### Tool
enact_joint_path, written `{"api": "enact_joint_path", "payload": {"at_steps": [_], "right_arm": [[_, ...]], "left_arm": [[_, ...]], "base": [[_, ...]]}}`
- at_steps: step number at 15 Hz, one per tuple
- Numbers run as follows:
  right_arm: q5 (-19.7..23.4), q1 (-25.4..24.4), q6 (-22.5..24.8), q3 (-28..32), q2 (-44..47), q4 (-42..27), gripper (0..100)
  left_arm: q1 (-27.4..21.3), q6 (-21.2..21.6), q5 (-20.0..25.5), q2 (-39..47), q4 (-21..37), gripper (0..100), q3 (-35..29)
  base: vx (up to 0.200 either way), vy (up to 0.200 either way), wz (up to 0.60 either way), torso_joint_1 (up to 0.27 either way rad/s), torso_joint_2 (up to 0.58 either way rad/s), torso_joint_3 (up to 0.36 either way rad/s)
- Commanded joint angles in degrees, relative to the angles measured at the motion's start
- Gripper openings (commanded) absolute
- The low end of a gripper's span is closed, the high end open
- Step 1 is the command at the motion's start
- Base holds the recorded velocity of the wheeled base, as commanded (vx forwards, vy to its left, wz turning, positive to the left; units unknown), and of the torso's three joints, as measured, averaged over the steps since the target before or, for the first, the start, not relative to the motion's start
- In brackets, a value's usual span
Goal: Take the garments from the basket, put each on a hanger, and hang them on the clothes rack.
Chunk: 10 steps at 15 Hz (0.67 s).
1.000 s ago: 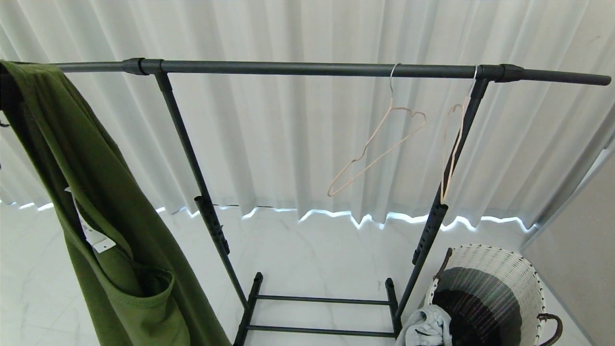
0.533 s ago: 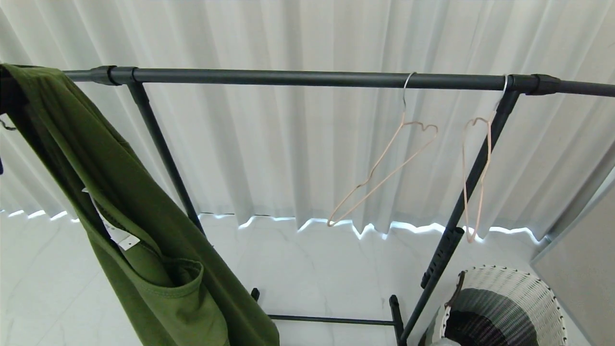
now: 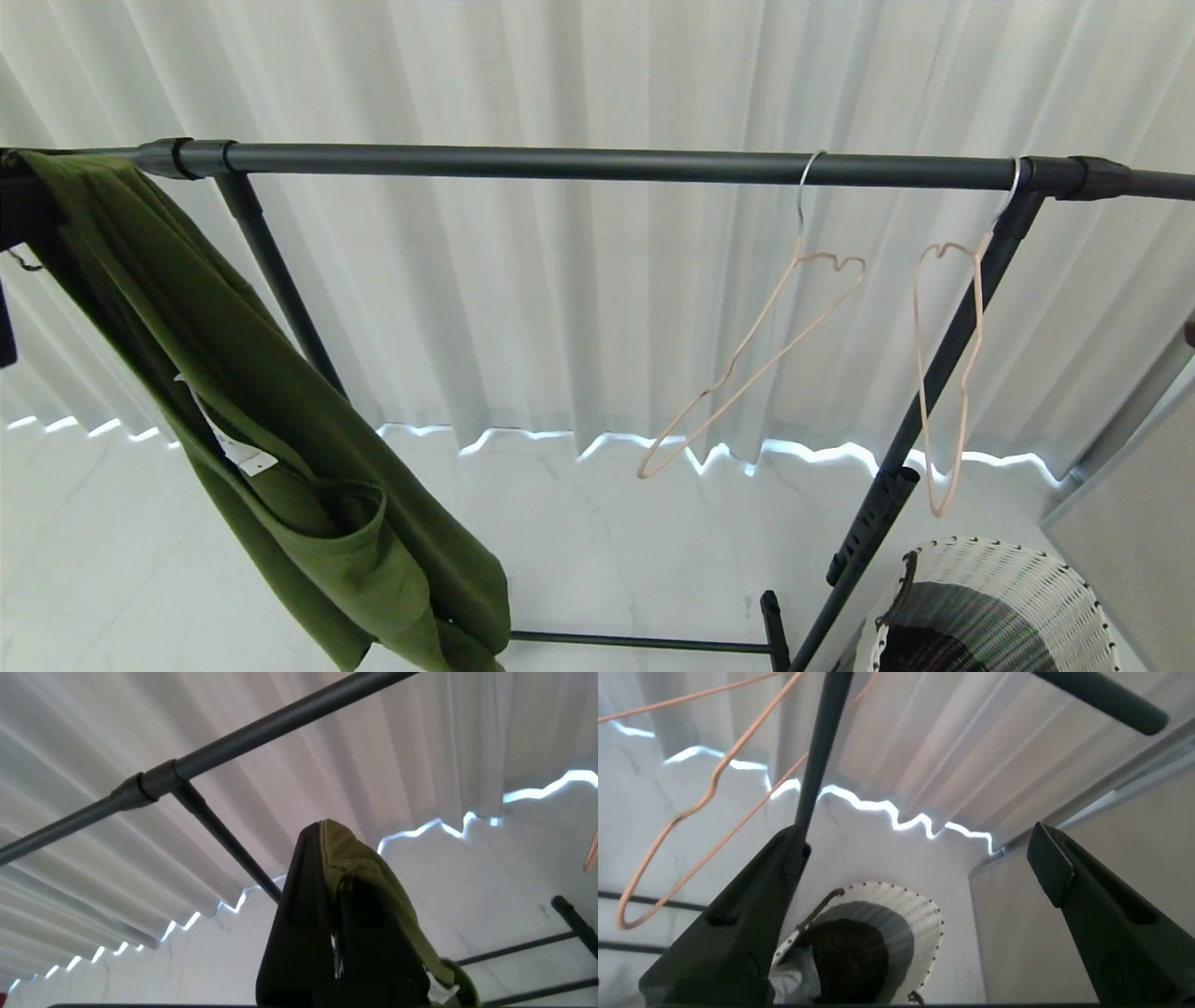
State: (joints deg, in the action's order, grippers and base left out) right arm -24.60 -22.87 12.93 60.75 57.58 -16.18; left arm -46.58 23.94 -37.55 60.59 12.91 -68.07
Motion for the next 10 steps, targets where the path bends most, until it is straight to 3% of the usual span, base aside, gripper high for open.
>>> {"api": "enact_joint_path", "payload": {"at_steps": [1,7,8,10], "right_arm": [[0.3,-0.1,0.0,-0.5,0.3,0.0,100],[1.0,-0.1,-0.5,-1.3,1.0,1.0,100],[3.2,-0.1,-1.6,-1.3,1.4,1.9,100],[5.7,-0.1,-2.6,-1.4,1.5,2.6,100]], "left_arm": [[0.0,0.1,-0.1,-0.1,-0.1,0,0.0],[0.0,-0.2,-0.1,-0.1,-0.1,0,0.4],[-0.1,-0.3,0.0,-0.1,-0.1,0,0.4],[-0.1,-0.3,0.0,-0.3,-0.6,0,1.3]], "base": [[0.0,0.2,0.0,-0.002,0.01,0.002],[0.0,0.2,0.0,0.009,0.0,0.003],[0.0,0.2,0.0,0.002,0.0,-0.002],[0.0,0.0,0.0,0.0,0.0,0.0]]}}
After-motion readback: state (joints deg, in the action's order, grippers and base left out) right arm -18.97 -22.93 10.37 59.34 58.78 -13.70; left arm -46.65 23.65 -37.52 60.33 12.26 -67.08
